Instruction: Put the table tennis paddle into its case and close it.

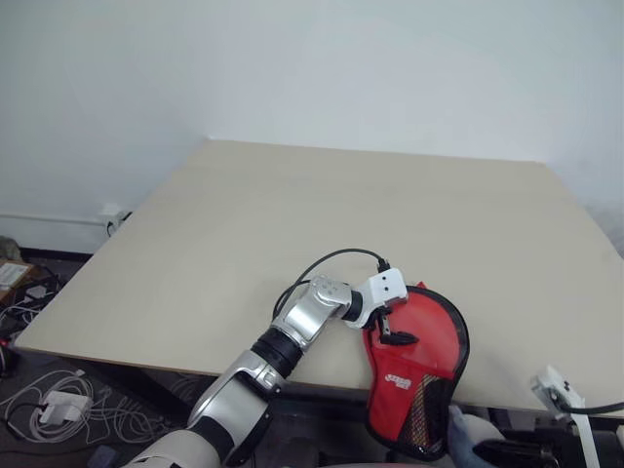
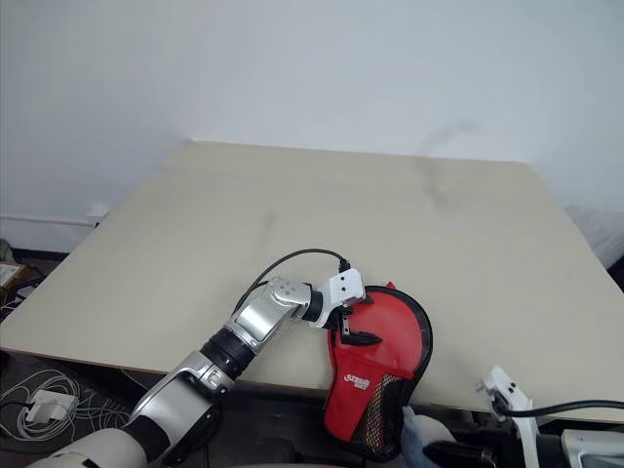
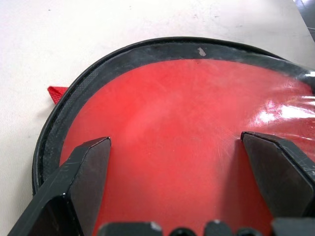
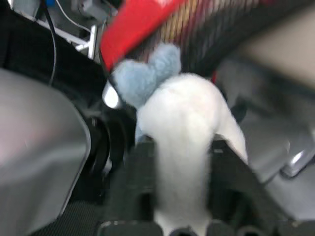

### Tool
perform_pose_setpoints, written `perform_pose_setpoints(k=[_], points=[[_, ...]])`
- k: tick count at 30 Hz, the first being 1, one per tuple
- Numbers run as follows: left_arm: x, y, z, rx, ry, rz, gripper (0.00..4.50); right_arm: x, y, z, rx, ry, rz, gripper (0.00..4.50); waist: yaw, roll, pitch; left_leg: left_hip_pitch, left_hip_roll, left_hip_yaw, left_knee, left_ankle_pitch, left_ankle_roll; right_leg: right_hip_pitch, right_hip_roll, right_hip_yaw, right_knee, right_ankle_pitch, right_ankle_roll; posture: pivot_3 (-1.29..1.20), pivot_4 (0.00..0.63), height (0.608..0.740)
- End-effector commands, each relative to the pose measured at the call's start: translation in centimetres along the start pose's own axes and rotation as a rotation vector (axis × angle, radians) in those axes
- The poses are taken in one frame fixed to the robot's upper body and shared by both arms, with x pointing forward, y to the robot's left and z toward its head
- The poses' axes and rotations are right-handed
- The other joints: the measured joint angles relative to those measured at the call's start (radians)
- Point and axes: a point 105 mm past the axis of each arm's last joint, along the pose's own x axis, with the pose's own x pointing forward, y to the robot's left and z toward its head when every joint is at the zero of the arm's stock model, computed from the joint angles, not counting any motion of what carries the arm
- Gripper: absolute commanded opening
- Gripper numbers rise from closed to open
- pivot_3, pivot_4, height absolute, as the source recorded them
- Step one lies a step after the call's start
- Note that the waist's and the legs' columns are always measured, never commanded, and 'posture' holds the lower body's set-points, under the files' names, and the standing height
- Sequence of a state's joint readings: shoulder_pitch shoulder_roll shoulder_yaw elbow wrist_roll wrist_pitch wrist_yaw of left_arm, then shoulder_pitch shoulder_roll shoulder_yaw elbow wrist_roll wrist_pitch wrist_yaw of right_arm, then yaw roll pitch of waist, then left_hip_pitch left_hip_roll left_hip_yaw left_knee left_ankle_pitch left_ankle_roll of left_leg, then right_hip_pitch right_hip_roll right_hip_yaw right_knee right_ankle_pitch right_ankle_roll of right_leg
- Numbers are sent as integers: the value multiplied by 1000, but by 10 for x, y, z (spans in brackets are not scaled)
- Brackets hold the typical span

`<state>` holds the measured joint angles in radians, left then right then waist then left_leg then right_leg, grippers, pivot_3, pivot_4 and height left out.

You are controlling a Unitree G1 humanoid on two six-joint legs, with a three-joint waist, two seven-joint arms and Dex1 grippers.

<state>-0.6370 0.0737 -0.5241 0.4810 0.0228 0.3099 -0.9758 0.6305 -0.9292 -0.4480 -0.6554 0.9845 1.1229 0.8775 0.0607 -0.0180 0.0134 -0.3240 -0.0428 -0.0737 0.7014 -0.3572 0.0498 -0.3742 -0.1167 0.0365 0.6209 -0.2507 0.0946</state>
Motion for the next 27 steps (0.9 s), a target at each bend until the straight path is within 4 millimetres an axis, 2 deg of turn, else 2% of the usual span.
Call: perform_pose_setpoints(k=[1, 3, 10, 14, 15, 19, 22, 25, 27], points=[[-4, 0, -42, -55, 152, 23, 4500, -3, 7, 12, -9, -34, 38, 2897, 0, 0, 0, 0, 0, 0, 0, 0, 0, 0, 0, 0, 0, 0, 0, 0, 0, 716], [-5, 1, -42, -52, 152, 24, 4500, -6, 8, 16, -20, -48, 39, 3577, 0, 0, 0, -1, 0, 0, 0, 0, 0, 0, 0, 0, 0, 0, 0, 0, 0, 716], [-10, 5, -44, -53, 151, 31, 4500, -17, 9, 37, -49, -134, 50, 3577, -5, 0, 0, 0, 0, 0, 0, 0, 0, 0, 0, 0, 0, 0, 0, 0, 0, 716], [-14, 6, -40, -61, 123, 34, 4500, -21, -3, 55, -59, -247, 0, 3577, -7, 0, 0, 0, 0, 1, 0, 0, 0, 0, 0, 1, 0, 0, 0, 0, 0, 716], [-18, 8, -37, -68, 98, 34, 4500, -25, -11, 67, -74, -330, -44, 3577, -9, 0, 0, 0, 0, 1, 0, 0, 0, 0, 0, 1, 0, 0, 0, 0, 0, 716], [-43, 16, -27, -63, 29, 45, 4500, -34, -35, 106, -134, -585, -200, 3577, -23, 4, 1, -1, 1, 2, -1, 0, 0, -3, 1, 2, 2, 0, -1, 0, 0, 716], [-64, 24, -19, -64, -21, 58, 4500, -27, -39, 118, -139, -634, -224, 3577, -24, 9, 1, -2, 0, 2, -2, 0, -1, -5, 1, 3, 2, 1, -1, 0, 0, 716], [-91, 30, 5, -77, -125, 55, 4500, -18, -48, 136, -196, -678, -290, 3577, -28, 12, 3, -4, 0, 3, -2, 3, -4, -8, 0, 3, 3, 1, -1, 0, 0, 716], [-104, 31, 13, -63, -154, 58, 4500, -13, -50, 146, -222, -703, -303, 3577, -29, 13, 4, -11, -1, 3, -1, 4, -7, -15, 0, 3, 4, 2, -2, 0, 0, 716]])
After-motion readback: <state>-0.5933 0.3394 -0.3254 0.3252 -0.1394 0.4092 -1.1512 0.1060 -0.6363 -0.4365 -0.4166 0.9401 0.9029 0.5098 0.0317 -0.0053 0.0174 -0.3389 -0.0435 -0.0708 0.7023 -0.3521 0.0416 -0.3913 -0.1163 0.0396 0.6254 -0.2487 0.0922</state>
